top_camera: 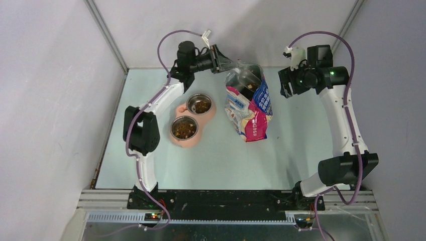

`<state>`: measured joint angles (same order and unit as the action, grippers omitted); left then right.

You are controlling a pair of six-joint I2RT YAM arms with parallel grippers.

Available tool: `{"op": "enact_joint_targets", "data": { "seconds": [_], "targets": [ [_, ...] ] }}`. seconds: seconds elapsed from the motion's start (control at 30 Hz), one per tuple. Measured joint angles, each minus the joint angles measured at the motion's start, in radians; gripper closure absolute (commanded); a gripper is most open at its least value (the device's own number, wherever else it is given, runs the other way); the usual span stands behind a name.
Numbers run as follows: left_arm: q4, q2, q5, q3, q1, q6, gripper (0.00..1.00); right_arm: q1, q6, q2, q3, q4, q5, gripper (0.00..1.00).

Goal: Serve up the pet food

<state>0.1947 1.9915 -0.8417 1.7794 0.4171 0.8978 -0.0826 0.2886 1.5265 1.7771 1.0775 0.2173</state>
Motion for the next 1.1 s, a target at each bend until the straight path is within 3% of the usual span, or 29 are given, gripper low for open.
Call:
{"op": "enact_joint_targets", "data": {
  "seconds": [0.2, 0.57, 0.9, 1.1],
  "targets": [
    [0.088, 0.0, 0.0, -0.013, -0.04, 0.092, 1.0, 0.0, 0.0, 0.0, 0.0, 0.001, -0.016, 0.3],
    [0.095, 0.0, 0.009, -0.05, -0.04, 0.123, 1.0, 0.0, 0.011, -0.001, -0.002, 0.0, -0.023, 0.3],
    [-0.315, -0.011, 0.196, 0.048, 0.019, -0.277, 1.0, 0.0, 0.016, -0.002, -0.017, 0.0, -0.023, 0.32],
    [-0.397, -0.026, 0.239, 0.061, 0.072, -0.38, 1.0, -0.007, 0.038, 0.013, 0.102, 0.024, 0.029, 0.31]
  ]
}}
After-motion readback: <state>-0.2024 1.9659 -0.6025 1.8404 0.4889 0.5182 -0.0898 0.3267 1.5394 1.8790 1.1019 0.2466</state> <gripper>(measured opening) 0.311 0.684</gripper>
